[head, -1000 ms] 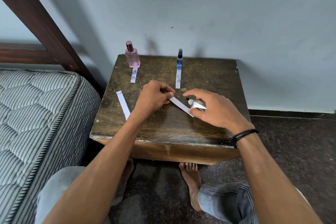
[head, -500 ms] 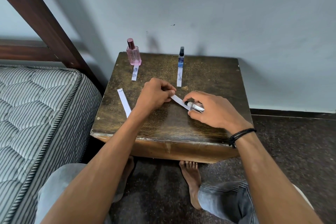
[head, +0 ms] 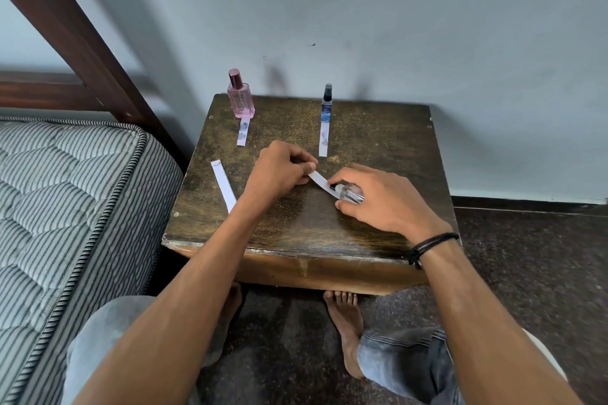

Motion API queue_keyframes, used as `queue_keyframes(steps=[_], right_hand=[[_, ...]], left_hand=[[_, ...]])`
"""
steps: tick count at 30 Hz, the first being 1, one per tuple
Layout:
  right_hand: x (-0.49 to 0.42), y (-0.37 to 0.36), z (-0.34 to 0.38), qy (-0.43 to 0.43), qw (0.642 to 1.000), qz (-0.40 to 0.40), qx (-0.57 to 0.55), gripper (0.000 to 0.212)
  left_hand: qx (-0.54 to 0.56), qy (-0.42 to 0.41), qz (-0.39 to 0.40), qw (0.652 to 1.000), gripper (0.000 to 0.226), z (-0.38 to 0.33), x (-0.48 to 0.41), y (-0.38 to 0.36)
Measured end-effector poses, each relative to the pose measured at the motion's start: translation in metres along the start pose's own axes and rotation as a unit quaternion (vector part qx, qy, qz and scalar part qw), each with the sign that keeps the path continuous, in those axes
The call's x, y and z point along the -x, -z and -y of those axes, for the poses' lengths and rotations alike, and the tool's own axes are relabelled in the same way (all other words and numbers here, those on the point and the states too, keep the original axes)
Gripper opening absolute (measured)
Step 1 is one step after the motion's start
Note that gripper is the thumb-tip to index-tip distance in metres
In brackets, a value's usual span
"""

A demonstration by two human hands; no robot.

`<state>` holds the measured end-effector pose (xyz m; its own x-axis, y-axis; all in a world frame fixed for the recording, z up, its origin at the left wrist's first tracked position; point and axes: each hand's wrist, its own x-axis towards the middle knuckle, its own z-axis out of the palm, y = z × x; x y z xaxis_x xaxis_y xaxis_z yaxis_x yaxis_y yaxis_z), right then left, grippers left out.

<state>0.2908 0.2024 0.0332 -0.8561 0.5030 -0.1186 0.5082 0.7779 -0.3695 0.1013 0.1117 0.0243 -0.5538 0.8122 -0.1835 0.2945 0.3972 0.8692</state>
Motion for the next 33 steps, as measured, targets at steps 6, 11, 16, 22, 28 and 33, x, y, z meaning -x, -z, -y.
queue_keyframes(steps=[6,11,16,22,28,33], right_hand=[[0.002,0.009,-0.009,-0.015,0.999,0.014,-0.033,0.039],[0.006,0.018,-0.017,-0.036,0.997,-0.005,-0.068,0.039],[0.006,0.015,-0.014,-0.014,0.998,-0.006,-0.062,0.039],[0.005,0.012,-0.008,-0.008,1.0,0.01,-0.028,0.036],[0.004,0.007,-0.005,-0.008,1.0,0.016,-0.019,0.035],[0.002,0.006,-0.004,-0.005,1.0,0.005,-0.012,0.036]], left_hand=[[0.005,0.004,-0.002,1.0,0.008,-0.001,0.0,0.001],[0.009,0.008,0.001,1.0,0.008,0.0,0.0,0.001],[0.011,0.007,0.002,1.0,0.008,0.0,0.0,0.001],[0.009,0.005,0.002,1.0,0.007,0.001,-0.001,0.001],[0.014,0.008,0.002,1.0,0.007,0.001,-0.001,0.001],[0.016,0.01,0.003,1.0,0.007,0.0,-0.001,0.001]])
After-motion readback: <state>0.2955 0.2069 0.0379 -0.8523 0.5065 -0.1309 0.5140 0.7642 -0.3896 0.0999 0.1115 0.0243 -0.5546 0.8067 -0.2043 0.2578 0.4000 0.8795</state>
